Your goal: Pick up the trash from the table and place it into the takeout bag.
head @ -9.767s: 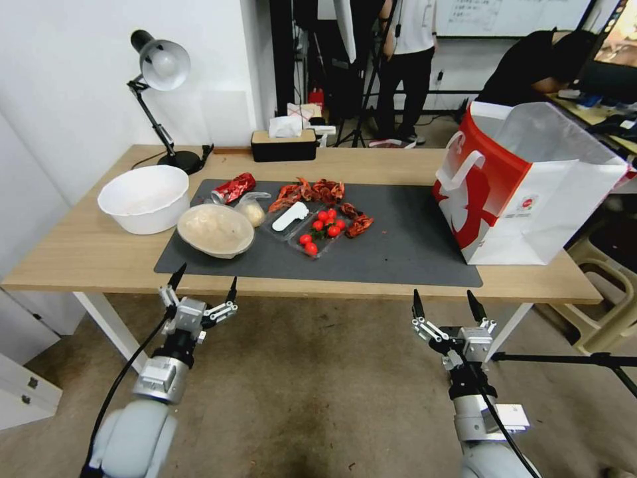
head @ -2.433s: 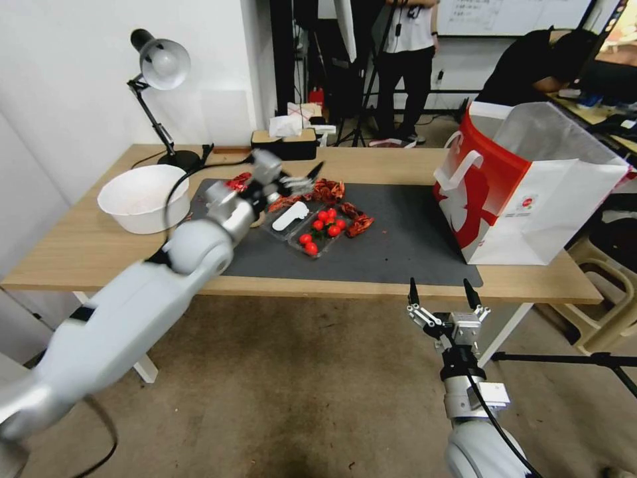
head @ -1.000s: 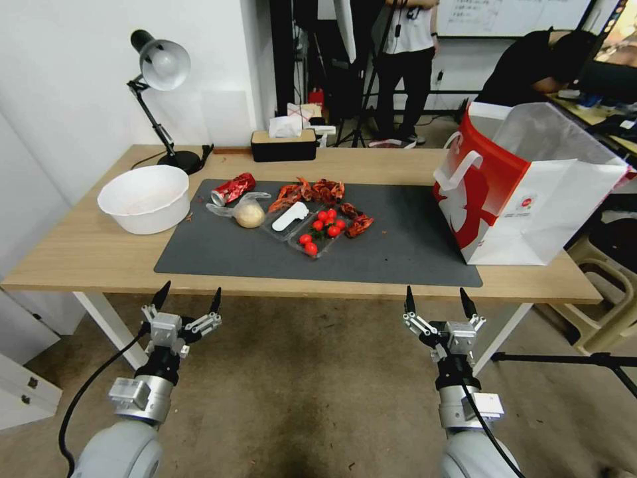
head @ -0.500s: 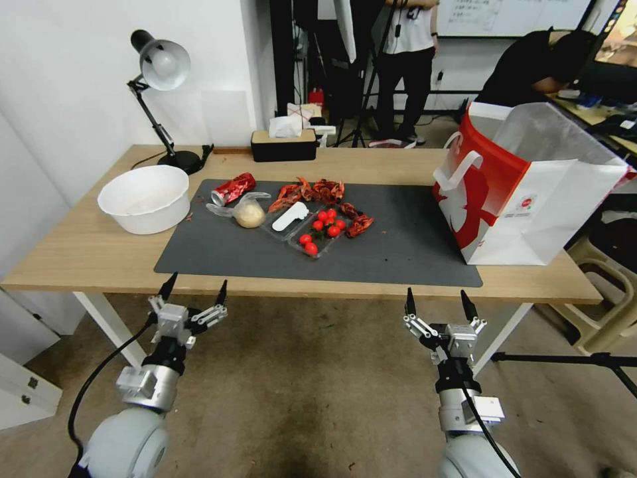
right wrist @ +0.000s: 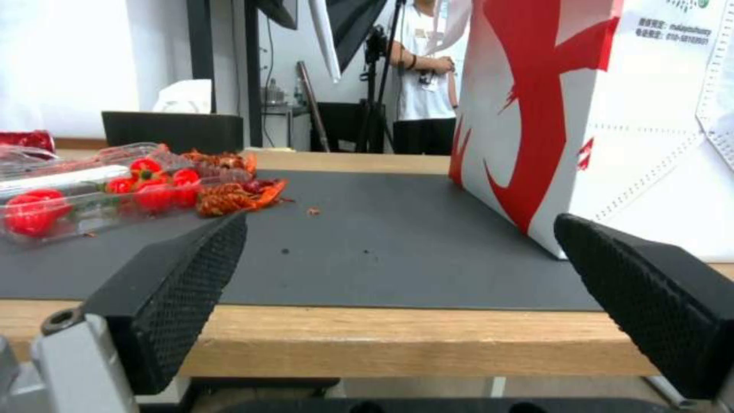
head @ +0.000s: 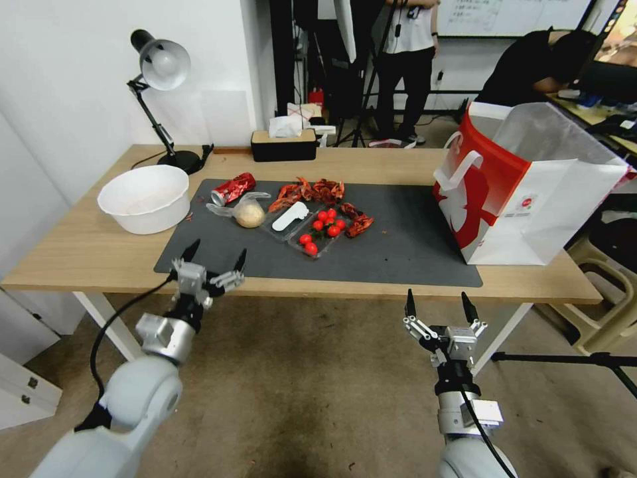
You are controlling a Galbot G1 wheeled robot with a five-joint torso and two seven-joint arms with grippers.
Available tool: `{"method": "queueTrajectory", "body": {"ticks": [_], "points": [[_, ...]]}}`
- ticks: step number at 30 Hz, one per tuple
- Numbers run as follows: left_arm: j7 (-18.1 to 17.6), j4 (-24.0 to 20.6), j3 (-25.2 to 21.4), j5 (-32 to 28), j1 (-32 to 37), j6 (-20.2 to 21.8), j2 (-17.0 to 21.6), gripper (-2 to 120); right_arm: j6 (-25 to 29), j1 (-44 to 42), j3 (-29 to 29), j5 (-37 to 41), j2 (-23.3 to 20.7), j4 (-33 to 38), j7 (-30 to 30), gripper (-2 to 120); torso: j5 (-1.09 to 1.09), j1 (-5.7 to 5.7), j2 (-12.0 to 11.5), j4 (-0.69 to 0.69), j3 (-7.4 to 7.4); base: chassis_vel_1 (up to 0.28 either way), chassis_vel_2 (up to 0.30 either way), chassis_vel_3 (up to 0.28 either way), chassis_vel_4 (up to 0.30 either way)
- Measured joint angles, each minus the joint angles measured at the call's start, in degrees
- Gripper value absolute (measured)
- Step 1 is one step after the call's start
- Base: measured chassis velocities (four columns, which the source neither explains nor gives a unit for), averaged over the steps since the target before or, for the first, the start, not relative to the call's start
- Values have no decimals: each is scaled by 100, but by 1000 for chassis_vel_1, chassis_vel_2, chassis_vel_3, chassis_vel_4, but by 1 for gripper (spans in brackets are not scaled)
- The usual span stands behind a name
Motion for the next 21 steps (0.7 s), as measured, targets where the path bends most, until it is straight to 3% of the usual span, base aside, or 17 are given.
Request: {"method": "queueTrajectory", "body": {"ticks": [12, 21], "points": [[-128, 497, 733, -1310, -1381, 522, 708, 100, -47, 100, -44, -42, 63, -119, 5, 100, -1, 0, 0, 0, 0, 0, 0, 0, 0], [-411, 1031, 1440, -2258, -2553, 967, 735, 100, -73, 120, 4, -44, 78, -129, 33, 100, 0, 0, 0, 0, 0, 0, 0, 0, 0]]}}
